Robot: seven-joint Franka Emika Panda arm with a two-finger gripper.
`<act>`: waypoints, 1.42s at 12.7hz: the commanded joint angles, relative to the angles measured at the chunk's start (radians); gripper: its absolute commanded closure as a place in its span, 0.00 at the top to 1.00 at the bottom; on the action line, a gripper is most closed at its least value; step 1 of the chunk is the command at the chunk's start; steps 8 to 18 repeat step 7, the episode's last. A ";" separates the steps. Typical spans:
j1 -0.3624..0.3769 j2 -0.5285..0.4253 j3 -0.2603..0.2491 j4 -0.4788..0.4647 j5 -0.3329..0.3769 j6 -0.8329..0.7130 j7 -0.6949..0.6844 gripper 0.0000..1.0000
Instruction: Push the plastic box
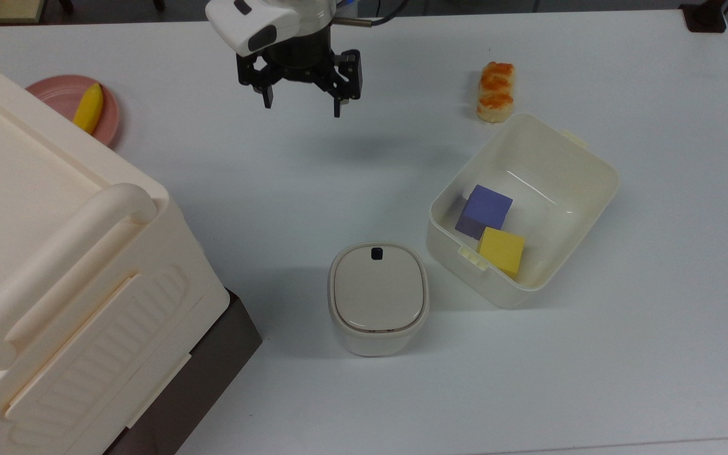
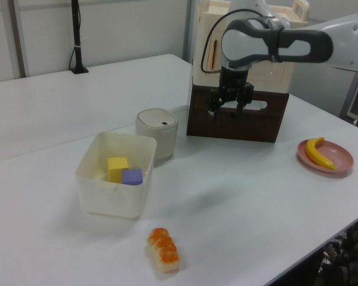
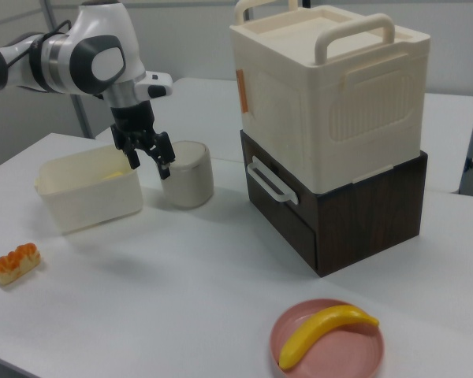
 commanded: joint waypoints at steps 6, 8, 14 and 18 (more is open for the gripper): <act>-0.001 -0.040 -0.007 -0.052 0.029 0.000 -0.012 1.00; -0.001 -0.039 -0.006 -0.052 0.028 0.000 -0.013 1.00; -0.001 -0.039 -0.006 -0.052 0.028 0.000 -0.013 1.00; -0.001 -0.039 -0.006 -0.052 0.028 0.000 -0.013 1.00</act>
